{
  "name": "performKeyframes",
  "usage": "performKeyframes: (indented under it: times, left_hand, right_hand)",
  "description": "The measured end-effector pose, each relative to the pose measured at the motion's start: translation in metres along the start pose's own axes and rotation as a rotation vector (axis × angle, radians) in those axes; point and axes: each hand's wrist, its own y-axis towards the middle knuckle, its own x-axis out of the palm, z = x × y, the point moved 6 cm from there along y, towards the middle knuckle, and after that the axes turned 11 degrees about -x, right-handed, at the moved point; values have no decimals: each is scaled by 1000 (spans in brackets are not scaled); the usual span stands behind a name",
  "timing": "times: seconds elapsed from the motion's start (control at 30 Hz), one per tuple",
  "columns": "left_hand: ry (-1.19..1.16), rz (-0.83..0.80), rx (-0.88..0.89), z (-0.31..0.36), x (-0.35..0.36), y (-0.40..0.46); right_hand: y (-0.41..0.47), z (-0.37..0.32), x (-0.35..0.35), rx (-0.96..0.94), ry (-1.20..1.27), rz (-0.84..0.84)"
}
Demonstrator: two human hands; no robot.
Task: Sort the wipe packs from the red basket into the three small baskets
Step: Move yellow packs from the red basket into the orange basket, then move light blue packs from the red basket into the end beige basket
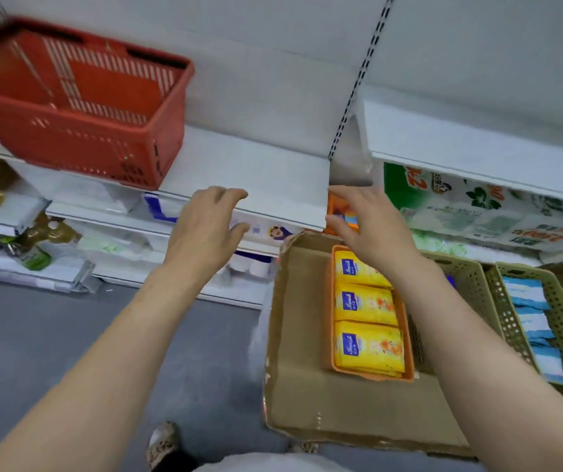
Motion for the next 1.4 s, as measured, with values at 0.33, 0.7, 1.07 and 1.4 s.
performKeyframes:
  times: [0.33, 0.7, 1.07, 1.4]
  left_hand:
    - [73, 17, 74, -140, -109, 60]
    - [81, 76, 21, -231, -134, 187]
    - [127, -127, -278, -290, -87, 269]
    - [135, -257, -371, -292, -83, 269]
  right_hand:
    - [111, -156, 39, 31, 96, 68]
    - [296, -192, 78, -78, 148, 109]
    - [422, -189, 160, -219, -58, -440]
    - [454, -192, 196, -250, -138, -723]
